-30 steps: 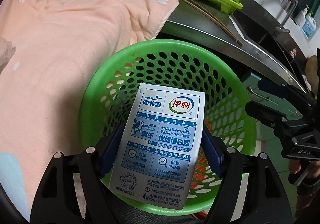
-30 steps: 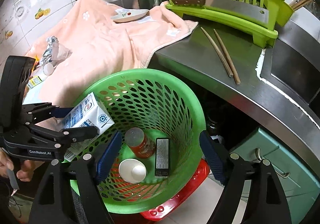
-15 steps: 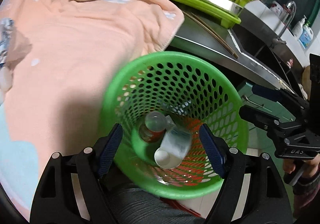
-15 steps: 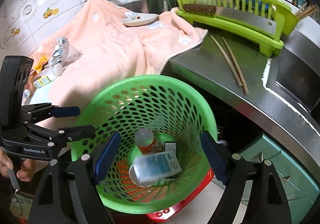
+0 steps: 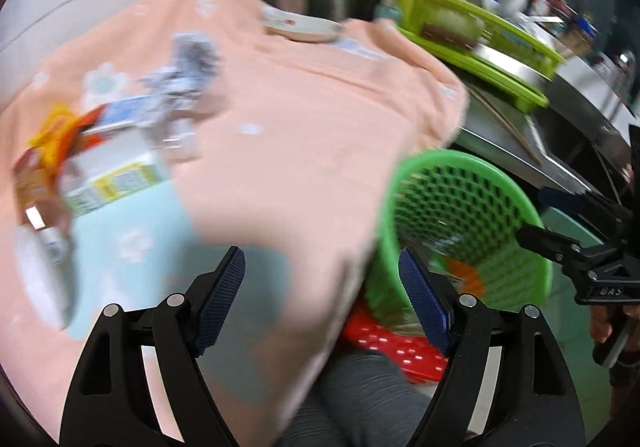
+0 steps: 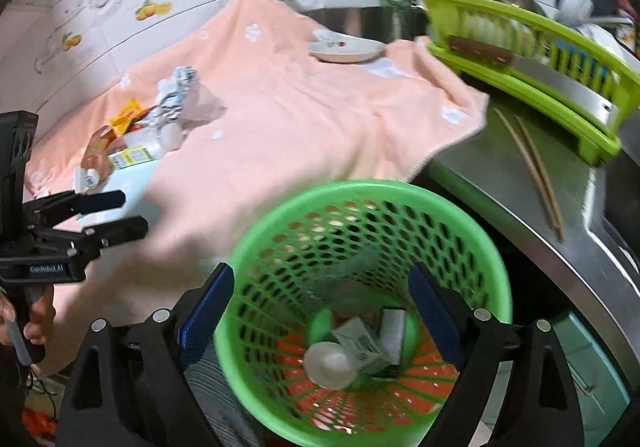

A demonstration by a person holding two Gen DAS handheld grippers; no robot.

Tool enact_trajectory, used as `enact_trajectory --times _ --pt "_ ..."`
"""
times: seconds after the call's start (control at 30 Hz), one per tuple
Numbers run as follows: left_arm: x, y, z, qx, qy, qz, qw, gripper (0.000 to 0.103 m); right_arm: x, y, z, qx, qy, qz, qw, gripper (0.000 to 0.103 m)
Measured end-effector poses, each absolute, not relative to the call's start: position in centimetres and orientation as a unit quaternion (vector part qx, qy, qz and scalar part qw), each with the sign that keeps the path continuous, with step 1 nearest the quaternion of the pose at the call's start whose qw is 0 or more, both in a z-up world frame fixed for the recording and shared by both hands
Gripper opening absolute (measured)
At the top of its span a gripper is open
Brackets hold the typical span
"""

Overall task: Collect trash
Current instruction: 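Move both tools back over the remaining trash on the towel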

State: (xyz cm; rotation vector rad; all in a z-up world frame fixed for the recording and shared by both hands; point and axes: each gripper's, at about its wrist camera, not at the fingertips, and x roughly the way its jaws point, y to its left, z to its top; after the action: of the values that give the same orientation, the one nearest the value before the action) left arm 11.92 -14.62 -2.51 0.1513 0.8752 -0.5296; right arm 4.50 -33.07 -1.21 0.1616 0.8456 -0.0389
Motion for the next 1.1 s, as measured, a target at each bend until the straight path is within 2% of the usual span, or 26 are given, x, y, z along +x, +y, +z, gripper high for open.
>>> enact_trajectory --times 0.37,0.7,1.1 --pt "14.1 -2.4 -0.8 0.028 0.390 -0.115 0.913 0.098 8.3 -26.7 -0.4 0.045 0.412 0.047 0.909 0.088" --pt "16.9 5.3 -2.5 -0.038 0.406 -0.080 0.909 0.098 10.9 -22.0 0.0 0.017 0.415 0.092 0.905 0.088" --pt "19.8 6.4 -5.2 -0.060 0.432 -0.105 0.894 0.098 13.3 -18.8 -0.5 -0.006 0.426 0.117 0.897 0.088"
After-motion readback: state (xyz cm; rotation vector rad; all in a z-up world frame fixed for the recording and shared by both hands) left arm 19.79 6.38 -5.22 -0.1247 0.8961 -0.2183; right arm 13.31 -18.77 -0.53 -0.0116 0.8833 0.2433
